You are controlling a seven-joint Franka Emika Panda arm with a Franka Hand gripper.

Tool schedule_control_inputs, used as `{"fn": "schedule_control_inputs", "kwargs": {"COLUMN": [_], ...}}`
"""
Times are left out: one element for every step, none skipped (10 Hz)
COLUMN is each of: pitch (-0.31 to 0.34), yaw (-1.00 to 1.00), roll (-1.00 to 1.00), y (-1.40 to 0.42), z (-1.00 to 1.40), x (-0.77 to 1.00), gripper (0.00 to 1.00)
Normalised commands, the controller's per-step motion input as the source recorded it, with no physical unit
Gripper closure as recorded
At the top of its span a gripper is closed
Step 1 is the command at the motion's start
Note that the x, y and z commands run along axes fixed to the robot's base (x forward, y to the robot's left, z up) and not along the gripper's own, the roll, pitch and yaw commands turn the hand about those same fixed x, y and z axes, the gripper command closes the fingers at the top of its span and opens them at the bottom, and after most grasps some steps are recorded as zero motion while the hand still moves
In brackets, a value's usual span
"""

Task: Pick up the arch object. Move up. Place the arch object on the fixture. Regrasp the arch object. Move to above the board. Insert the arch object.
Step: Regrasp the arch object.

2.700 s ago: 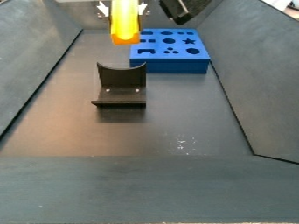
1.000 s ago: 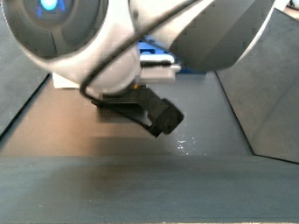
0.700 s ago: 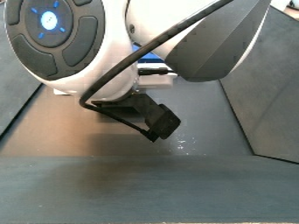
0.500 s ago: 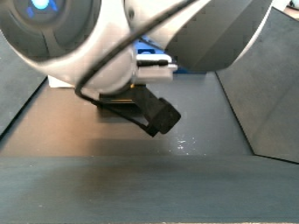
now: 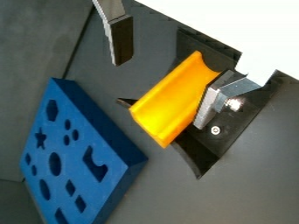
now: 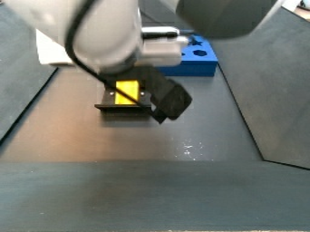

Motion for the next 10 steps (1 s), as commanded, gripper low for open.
{"fn": "schedule_control_inputs", "kwargs": {"pitch": [0.09,0.083,0.063,0.06,0.053,0.043,0.038,0.035,0.029,0.027], "yaw": [-0.02,-0.04,0.0,0.0,0.0,0.0,0.0,0.0,0.0,0.0], "roll": [0.05,0.05,1.0,1.0,1.0,1.0,1.0,1.0,1.0,1.0], "y": [0.0,0.0,-1.0,-1.0,-1.0,-1.0,-0.99,-0.91,-0.69,-0.59], "z": [0.65,0.46,0.99,0.91,0.87,0.8,0.72,0.61,0.3,0.16], "x": [-0.03,-0.03,0.05,0.05,0.02,-0.03,-0.06,-0.06,-0.05,-0.05], "gripper": [0.0,0.0,0.0,0.0,0.0,0.0,0.0,0.0,0.0,0.0]}}
